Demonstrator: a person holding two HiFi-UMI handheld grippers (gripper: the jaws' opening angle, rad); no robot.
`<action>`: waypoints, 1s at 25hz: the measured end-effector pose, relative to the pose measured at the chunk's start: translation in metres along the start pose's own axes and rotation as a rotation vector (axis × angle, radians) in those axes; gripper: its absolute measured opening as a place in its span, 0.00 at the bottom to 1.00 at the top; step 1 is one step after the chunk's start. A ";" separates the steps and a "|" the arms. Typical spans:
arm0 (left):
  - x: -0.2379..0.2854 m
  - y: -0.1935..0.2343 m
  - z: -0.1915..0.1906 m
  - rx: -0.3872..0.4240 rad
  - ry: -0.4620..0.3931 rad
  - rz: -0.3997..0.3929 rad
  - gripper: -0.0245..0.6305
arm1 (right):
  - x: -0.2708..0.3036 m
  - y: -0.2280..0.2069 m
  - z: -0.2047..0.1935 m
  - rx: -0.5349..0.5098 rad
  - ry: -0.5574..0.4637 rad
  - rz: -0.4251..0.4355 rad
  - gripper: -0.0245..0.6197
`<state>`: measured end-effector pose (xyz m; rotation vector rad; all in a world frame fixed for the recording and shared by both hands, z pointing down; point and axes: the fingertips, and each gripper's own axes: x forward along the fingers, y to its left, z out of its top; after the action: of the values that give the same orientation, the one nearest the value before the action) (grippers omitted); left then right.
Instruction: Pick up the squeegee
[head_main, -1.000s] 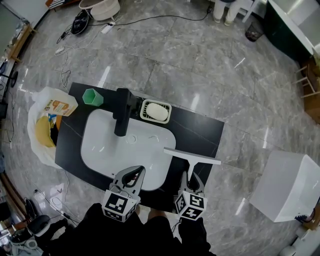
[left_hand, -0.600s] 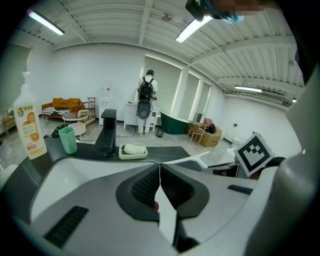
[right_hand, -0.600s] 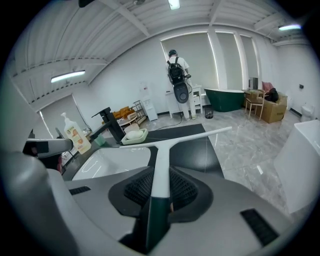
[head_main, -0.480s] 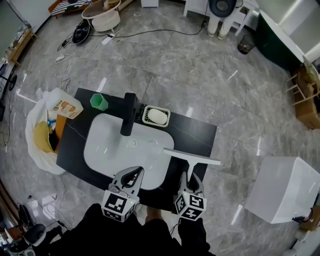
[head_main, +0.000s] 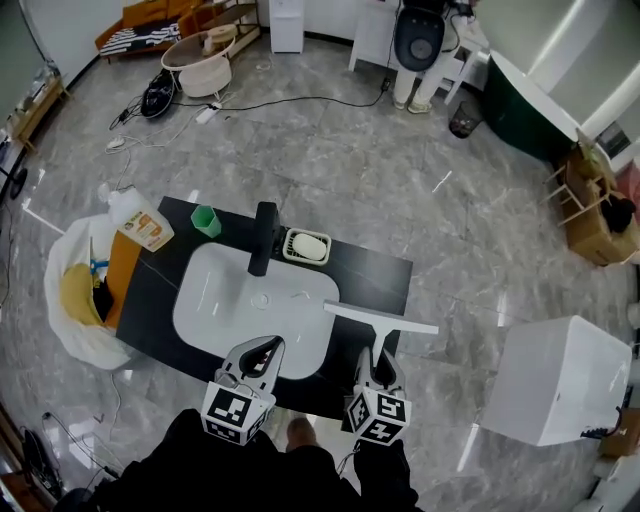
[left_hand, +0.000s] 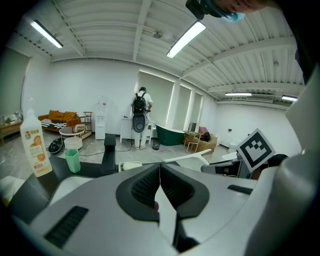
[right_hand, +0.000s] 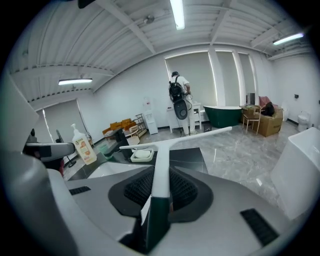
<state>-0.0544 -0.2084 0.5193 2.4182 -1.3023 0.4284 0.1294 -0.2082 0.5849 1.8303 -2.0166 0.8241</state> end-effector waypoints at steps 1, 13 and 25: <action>-0.006 -0.002 0.004 0.005 -0.010 -0.003 0.07 | -0.008 0.003 0.004 -0.002 -0.013 -0.001 0.20; -0.089 -0.032 0.034 0.070 -0.126 -0.047 0.07 | -0.106 0.037 0.025 -0.026 -0.164 -0.028 0.20; -0.172 -0.059 0.039 0.129 -0.205 -0.072 0.07 | -0.203 0.067 0.016 -0.040 -0.279 -0.056 0.20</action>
<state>-0.0922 -0.0698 0.4021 2.6667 -1.2996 0.2571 0.0960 -0.0521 0.4424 2.0648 -2.1140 0.5328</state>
